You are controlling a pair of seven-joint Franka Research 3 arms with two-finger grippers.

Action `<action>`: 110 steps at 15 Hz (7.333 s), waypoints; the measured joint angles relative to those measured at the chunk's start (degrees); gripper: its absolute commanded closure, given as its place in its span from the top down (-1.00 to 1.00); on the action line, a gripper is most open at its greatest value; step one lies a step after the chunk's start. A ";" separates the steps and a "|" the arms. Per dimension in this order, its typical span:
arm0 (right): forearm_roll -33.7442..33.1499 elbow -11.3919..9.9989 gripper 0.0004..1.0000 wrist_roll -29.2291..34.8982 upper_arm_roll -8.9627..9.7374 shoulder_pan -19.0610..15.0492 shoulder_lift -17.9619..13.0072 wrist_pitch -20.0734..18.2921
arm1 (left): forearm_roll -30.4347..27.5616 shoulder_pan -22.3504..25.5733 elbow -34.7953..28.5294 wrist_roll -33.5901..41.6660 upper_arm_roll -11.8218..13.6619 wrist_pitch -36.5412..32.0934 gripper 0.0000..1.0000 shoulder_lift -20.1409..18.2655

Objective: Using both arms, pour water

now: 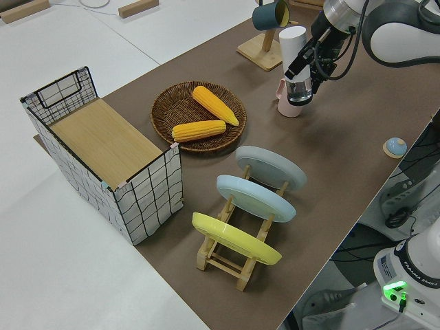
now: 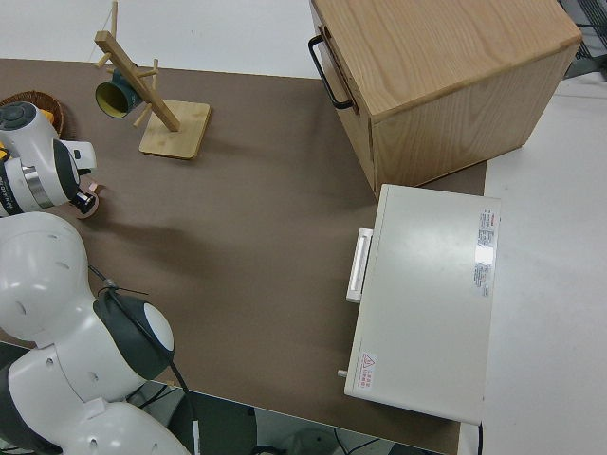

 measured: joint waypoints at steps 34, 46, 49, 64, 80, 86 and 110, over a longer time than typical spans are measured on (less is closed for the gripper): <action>-14.30 -4.14 0.99 -47.86 -3.97 -36.67 -30.61 -34.47 | -1.50 -13.63 -1.95 -0.06 -0.08 -2.57 -1.00 11.31; -13.63 -2.86 0.99 -47.86 -2.79 -37.29 -31.59 -34.29 | -1.36 -13.63 11.10 -0.09 0.11 -19.17 -1.00 20.78; -13.07 -2.86 0.99 -47.86 -2.62 -37.29 -31.59 -34.29 | -1.27 -13.63 11.63 -0.09 0.11 -19.60 -1.00 22.13; -12.56 -2.86 0.99 -47.86 -2.62 -37.29 -31.59 -34.29 | 0.16 -13.56 12.71 -0.11 0.55 -23.92 -1.00 22.28; -12.56 -2.86 0.99 -47.86 -2.62 -37.29 -31.59 -34.28 | 1.02 -13.44 19.28 -1.24 0.59 -29.55 -1.00 26.56; -12.56 -2.86 0.99 -47.86 -2.62 -37.29 -31.59 -34.29 | 1.03 -13.49 19.50 -1.35 0.49 -30.26 -1.00 26.57; -12.55 -2.86 0.99 -47.86 -2.62 -37.29 -31.59 -34.29 | 1.18 -14.78 6.20 -1.77 0.10 -13.62 -1.00 15.89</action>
